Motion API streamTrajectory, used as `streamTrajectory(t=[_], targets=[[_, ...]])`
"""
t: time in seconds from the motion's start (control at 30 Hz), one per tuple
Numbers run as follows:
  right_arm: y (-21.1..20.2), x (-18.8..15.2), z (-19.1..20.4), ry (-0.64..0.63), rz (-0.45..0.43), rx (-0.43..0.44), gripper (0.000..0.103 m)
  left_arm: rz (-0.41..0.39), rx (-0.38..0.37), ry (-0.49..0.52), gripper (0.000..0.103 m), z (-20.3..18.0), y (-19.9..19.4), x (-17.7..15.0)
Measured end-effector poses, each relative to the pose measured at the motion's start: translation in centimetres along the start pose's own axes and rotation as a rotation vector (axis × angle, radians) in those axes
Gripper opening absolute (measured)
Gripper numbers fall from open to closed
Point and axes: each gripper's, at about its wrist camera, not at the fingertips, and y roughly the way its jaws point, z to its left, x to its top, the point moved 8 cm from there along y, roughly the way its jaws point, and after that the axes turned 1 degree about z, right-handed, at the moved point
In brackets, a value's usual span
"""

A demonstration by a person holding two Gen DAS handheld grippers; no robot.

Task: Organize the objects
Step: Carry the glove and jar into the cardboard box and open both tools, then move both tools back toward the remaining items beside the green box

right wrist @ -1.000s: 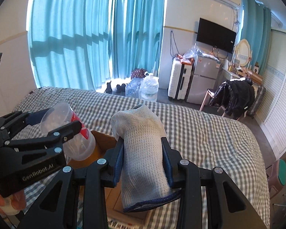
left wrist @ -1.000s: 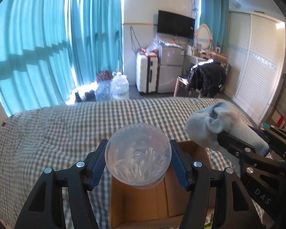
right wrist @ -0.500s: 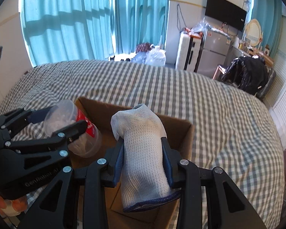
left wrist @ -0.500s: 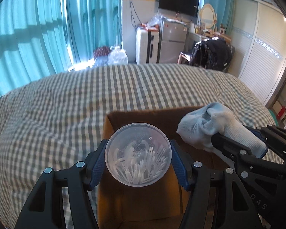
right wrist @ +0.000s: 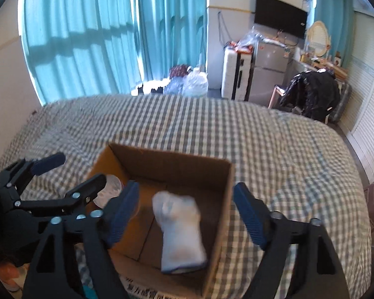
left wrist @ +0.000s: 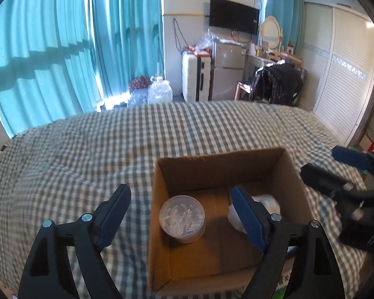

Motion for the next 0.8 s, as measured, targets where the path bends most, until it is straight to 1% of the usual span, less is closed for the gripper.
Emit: streamTrajectory(t=[0.1,0.13,0.17,0.33,0.4,0.47,0.6,0.7,0.8], targets=[[-3.8,1.1,0.0,-0.002,-0.040,-0.019,0.085,-0.035,0.016,0.000,0.086,0.4,-3.4,1.0],[-5.0,1.4,0.0,-0.006,-0.055,-0.028,0.088,-0.051,0.014,0.000,0.089,0.3,-5.2,1.5],[-6.6,1.8,0.1,-0.008,-0.075,-0.039,0.088,-0.066,0.015,-0.003,0.093,0.1,-6.3,1.9],[-14.1,2.9,0.5,-0.009,-0.148,-0.055,0.089,-0.149,0.013,-0.003,0.098,-0.3,-13.5,3.5],[-17.2,3.2,0.4,-0.018,-0.175,-0.087,0.090,-0.170,0.029,0.000,0.099,-0.3,-15.4,3.7],[-19.8,3.0,0.2,-0.021,-0.199,-0.112,0.090,-0.185,0.037,-0.002,0.100,0.2,-17.6,3.5],[-24.3,2.1,0.3,-0.015,-0.229,-0.106,0.092,-0.189,0.042,-0.019,0.101,0.9,-20.4,2.3],[-26.8,0.8,0.8,-0.030,-0.242,-0.111,0.092,-0.186,0.049,-0.034,0.102,1.5,-21.5,0.7],[-28.2,-1.0,1.7,-0.049,-0.251,-0.100,0.092,-0.165,0.062,-0.046,0.102,1.9,-21.4,-1.6]])
